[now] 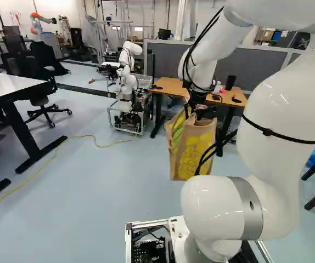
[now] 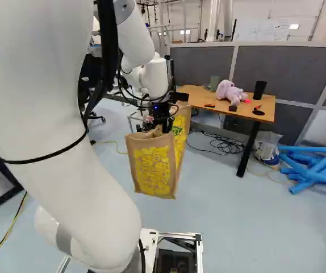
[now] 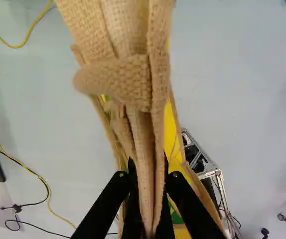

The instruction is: Pick up the bag on the ground and place it on the table

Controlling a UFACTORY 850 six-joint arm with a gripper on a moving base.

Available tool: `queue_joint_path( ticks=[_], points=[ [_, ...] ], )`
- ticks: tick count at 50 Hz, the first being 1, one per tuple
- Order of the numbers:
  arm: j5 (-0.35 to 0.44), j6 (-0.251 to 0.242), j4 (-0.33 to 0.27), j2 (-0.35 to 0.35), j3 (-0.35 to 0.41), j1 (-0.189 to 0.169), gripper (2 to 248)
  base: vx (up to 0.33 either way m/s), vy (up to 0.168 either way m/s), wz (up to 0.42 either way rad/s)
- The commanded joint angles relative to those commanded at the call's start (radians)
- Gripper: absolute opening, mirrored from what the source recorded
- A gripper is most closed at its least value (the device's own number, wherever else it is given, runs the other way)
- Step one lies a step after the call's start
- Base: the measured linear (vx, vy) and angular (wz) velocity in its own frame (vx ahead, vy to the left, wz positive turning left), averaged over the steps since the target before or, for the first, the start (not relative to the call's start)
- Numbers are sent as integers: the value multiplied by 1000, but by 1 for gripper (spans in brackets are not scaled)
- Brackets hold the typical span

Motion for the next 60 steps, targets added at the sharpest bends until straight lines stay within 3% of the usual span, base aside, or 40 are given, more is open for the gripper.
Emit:
queue_joint_path(
  ticks=[30,60],
  points=[
    [0,0,0,0,0,0,21,181,6,-3],
    [0,0,0,0,0,0,21,180,-45,1]
  ],
)
